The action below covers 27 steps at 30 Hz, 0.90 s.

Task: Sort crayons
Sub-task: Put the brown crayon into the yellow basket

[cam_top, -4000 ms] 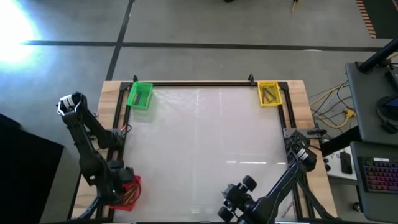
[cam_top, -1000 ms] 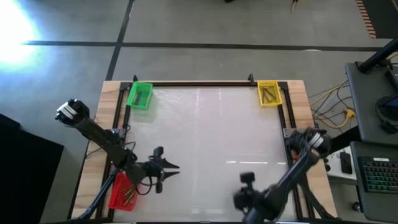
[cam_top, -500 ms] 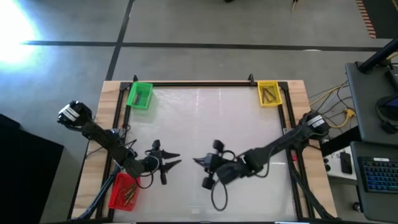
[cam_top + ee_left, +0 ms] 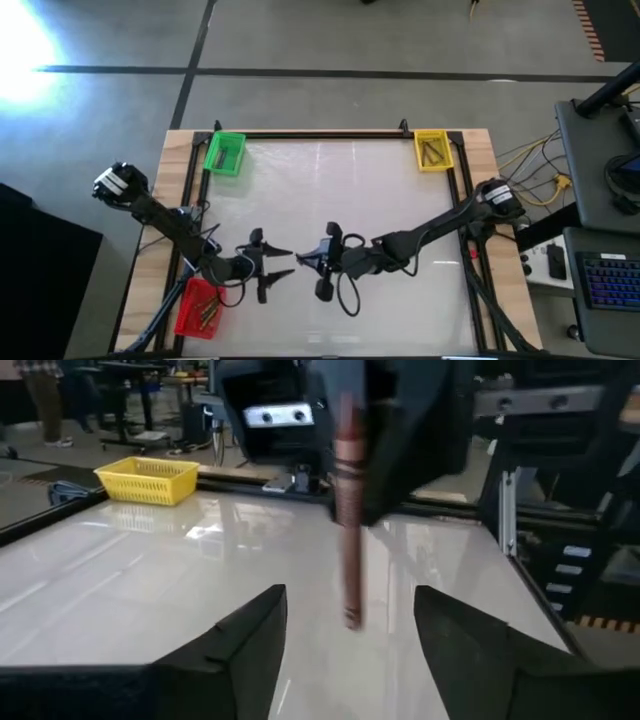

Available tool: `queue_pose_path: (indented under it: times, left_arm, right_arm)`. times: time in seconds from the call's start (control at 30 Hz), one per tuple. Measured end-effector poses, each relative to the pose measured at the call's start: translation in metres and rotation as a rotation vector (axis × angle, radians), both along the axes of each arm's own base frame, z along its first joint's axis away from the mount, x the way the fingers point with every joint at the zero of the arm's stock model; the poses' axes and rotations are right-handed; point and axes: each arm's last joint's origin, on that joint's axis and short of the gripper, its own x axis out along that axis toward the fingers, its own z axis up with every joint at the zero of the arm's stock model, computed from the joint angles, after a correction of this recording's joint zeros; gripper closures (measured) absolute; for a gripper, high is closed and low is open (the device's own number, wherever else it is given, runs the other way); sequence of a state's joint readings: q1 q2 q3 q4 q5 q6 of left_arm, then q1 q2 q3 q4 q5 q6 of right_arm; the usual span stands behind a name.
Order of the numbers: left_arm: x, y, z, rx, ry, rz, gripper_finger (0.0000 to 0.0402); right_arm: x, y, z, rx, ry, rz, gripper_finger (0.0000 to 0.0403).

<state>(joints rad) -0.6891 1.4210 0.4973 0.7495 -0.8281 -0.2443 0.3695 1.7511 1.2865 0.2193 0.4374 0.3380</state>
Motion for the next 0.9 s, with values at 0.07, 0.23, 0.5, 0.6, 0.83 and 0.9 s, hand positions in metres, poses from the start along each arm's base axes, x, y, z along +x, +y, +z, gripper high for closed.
queue_pose_path:
  times: [0.07,0.23,0.5,0.6,0.83,0.9]
  left_arm:
    - [0.002,0.001,0.002,0.0,-0.008,-0.001,0.0202]
    - [0.011,-0.001,0.013,0.012,-0.018,-0.078,0.0228]
    - [0.012,-0.002,0.013,-0.003,-0.013,-0.083,0.0309]
    - [0.012,-0.001,0.012,-0.011,-0.012,-0.079,0.035]
    - [0.01,0.0,0.014,0.002,-0.011,-0.075,0.0393]
    - [0.009,0.002,0.015,0.022,-0.005,-0.047,0.0393]
  right_arm:
    - [0.004,0.002,0.002,0.015,-0.023,0.022,0.0394]
    - [0.013,0.005,-0.001,-0.004,-0.017,0.031,0.0394]
    - [0.019,0.007,0.013,-0.03,-0.058,0.043,0.0394]
    - [0.019,0.008,0.014,-0.037,-0.059,0.048,0.0394]
    - [0.019,0.007,0.013,-0.032,-0.056,0.066,0.0394]
    - [0.018,0.008,0.013,-0.082,-0.056,0.073,0.0392]
